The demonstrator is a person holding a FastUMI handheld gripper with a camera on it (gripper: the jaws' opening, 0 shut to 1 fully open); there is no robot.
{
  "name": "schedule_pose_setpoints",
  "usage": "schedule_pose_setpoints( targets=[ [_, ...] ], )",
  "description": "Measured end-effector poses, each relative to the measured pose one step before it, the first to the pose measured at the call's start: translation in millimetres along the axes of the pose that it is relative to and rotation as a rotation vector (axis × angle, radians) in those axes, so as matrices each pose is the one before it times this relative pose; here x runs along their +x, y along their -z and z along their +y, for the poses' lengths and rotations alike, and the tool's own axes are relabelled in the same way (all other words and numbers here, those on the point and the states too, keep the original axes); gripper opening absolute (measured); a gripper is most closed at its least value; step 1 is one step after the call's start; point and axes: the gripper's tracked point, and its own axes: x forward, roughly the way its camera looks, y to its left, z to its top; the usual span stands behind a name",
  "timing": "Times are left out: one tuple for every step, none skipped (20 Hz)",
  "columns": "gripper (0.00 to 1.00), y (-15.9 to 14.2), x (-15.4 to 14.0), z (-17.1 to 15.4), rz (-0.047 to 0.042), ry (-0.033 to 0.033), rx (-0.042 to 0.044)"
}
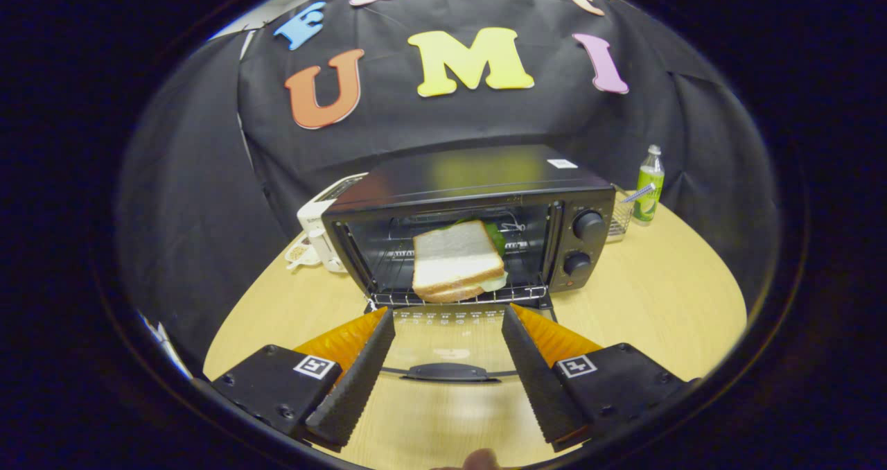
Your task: Open the toaster oven, put the food inside, and close the toaster oven door.
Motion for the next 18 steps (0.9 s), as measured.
schedule_pose_setpoints(
  targets=[
    [1.00, 7.89, -8.54, -1.65, -0.02368, 0.00882, -0.02309],
    [1.00, 7.09, -5.60, -1.70, -0.01479, 0.01184, -0.02328],
    [1.00, 9.37, -4.79, -0.15, -0.01168, 0.00886, -0.01956],
    [1.00, 10.16, -4.43, 1.62, -0.01210, 0.00254, -0.00963],
    [1.00, 11.34, -1.24, 2.19, -0.00215, 0.00415, -0.01004],
    [1.00, 9.86, 1.74, 2.70, -0.00145, 0.00208, -0.01530],
    [1.00, 9.12, 3.19, 2.64, 0.00252, 0.00584, -0.01863],
    [1.00, 9.09, 4.16, 3.40, 0.01011, 0.00124, -0.00905],
    [1.00, 8.20, 4.59, 3.93, 0.01237, 0.00121, 0.00738],
    [1.00, 8.65, 4.61, 0.86, 0.01781, 0.00850, 0.01511],
    [1.00, 4.33, 3.66, 0.55, 0.00346, 0.00490, 0.01330],
    [1.00, 5.21, 5.03, 1.05, 0.01036, 0.00500, 0.01259],
    [1.00, 5.96, 4.31, 0.90, 0.01478, 0.00193, 0.01209],
    [1.00, 6.95, 5.63, 0.24, 0.02252, 0.00247, 0.01338],
    [1.00, 5.35, 4.66, -0.86, 0.02510, 0.00789, 0.01133],
    [1.00, 3.36, 4.57, -2.38, 0.01779, 0.00738, 0.00678],
    [1.00, 2.67, 3.28, -0.99, 0.01222, 0.00504, 0.00390],
    [1.00, 1.32, 3.46, -0.12, 0.00889, 0.00079, 0.00442]
  ],
)
